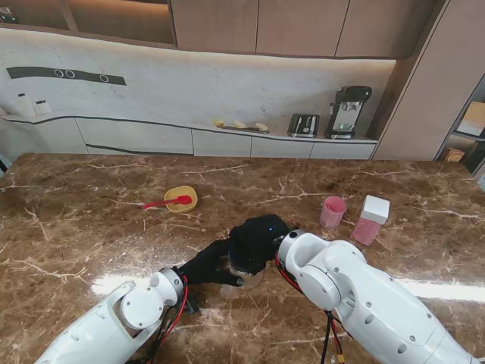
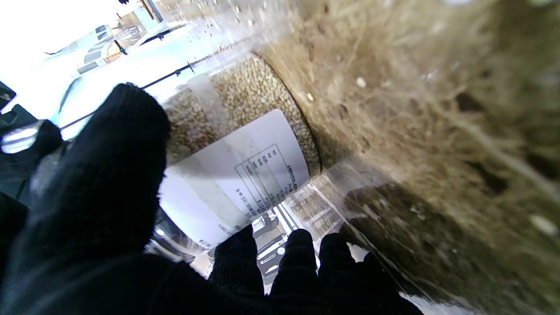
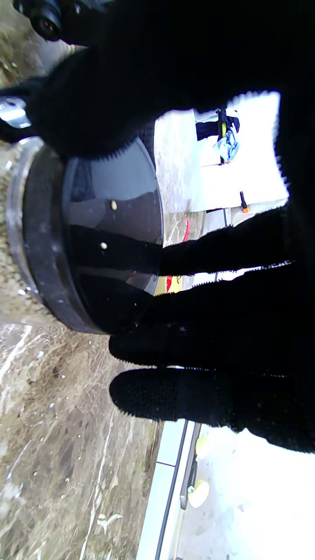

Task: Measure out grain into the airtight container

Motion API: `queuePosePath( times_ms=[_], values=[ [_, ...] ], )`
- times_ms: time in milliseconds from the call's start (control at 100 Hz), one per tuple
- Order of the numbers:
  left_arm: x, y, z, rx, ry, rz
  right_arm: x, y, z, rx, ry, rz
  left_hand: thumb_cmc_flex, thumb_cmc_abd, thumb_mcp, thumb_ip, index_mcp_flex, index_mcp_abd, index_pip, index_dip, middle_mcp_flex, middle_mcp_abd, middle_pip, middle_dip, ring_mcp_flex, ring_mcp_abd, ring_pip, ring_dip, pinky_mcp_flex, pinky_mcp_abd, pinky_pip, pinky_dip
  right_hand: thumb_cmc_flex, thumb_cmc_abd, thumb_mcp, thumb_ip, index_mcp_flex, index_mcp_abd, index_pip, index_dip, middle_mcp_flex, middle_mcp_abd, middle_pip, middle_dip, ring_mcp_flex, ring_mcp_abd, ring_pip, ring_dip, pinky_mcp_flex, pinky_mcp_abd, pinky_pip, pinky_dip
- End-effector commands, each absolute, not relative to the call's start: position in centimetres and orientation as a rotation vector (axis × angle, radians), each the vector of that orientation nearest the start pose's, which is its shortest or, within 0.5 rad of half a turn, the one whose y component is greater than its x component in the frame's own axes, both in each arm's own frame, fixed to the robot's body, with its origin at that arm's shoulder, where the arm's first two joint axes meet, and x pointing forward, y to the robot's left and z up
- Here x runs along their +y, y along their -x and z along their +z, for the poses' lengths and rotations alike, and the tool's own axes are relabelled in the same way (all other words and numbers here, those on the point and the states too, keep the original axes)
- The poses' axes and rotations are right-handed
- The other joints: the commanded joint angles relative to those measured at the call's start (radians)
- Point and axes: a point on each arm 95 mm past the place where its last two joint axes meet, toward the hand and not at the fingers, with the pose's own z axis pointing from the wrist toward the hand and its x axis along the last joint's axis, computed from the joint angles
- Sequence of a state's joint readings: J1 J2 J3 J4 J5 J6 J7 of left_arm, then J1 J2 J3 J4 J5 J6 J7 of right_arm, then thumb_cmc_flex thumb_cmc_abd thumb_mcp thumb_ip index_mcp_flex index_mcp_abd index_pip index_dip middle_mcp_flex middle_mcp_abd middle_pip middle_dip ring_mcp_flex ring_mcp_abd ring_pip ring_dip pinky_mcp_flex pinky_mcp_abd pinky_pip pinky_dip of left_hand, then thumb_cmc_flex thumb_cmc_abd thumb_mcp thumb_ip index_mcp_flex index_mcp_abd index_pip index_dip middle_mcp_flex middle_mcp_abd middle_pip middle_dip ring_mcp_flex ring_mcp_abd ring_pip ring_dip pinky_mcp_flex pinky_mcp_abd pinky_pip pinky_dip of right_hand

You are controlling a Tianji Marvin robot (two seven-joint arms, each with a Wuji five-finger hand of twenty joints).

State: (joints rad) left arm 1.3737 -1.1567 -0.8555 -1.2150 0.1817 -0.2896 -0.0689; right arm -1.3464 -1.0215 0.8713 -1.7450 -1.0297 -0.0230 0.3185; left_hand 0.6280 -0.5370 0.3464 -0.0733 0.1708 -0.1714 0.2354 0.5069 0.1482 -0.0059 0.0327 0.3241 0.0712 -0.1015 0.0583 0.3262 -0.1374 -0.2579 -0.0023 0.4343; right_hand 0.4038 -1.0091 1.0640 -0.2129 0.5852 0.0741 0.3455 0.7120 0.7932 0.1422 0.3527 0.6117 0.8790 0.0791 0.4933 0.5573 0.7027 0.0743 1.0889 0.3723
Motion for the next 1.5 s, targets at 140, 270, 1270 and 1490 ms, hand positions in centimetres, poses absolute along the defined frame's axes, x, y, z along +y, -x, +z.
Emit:
queuePosePath(
  times_ms=[140,270,1270,1490],
  values=[
    [-7.3,-37.4,-44.6,1.576,2.055,-1.916,10.9,-38.1,-30.2,2.052,-0.920,1.405,0.005,0.029,-0.029,0.017,-0.031,0.001,-0.013,-0.006,-0.015,-0.016,0.024,0.004,-0.007,0.125,0.005,0.013,0.077,0.309,0.213,0.107,0.147,0.205,0.205,0.138,0.067,-0.108,0.125,0.055,0.052,-0.179,0.088,0.023,0.012,-0.066,0.035,0.027,-0.008,-0.012,0.013,-0.010],
    [-7.3,-37.4,-44.7,1.576,2.055,-1.915,10.9,-38.1,-30.5,2.052,-0.911,1.402,0.006,0.028,-0.029,0.017,-0.032,0.005,-0.011,-0.008,-0.015,-0.015,0.024,0.004,-0.007,0.124,0.004,0.012,0.077,0.309,0.215,0.108,0.144,0.207,0.206,0.137,0.064,-0.110,0.124,0.055,0.050,-0.182,0.087,0.022,0.011,-0.066,0.035,0.026,-0.010,-0.014,0.012,-0.010],
    [-7.1,-37.2,-45.0,1.626,2.068,-1.873,10.9,-37.3,-32.4,1.986,-0.925,1.447,0.012,0.043,0.023,0.024,0.239,-0.014,0.204,0.059,-0.010,-0.025,0.034,0.002,-0.025,0.130,-0.001,0.015,0.060,0.346,0.202,0.141,0.080,0.224,0.127,0.100,0.061,-0.103,0.139,0.057,0.042,-0.160,0.121,0.026,0.077,-0.077,0.074,0.031,0.064,-0.038,0.041,-0.020],
    [-7.1,-37.2,-45.0,1.627,2.066,-1.872,10.9,-37.3,-32.7,1.950,-0.895,1.467,0.009,0.042,0.033,0.022,0.249,-0.012,0.214,0.057,-0.008,-0.022,0.037,0.001,-0.026,0.130,-0.002,0.016,0.060,0.348,0.199,0.149,-0.187,0.318,-0.077,0.076,-0.024,-0.068,0.085,0.024,-0.006,-0.144,0.116,0.007,0.115,-0.075,0.137,0.045,0.094,-0.034,0.115,-0.008]
  ],
)
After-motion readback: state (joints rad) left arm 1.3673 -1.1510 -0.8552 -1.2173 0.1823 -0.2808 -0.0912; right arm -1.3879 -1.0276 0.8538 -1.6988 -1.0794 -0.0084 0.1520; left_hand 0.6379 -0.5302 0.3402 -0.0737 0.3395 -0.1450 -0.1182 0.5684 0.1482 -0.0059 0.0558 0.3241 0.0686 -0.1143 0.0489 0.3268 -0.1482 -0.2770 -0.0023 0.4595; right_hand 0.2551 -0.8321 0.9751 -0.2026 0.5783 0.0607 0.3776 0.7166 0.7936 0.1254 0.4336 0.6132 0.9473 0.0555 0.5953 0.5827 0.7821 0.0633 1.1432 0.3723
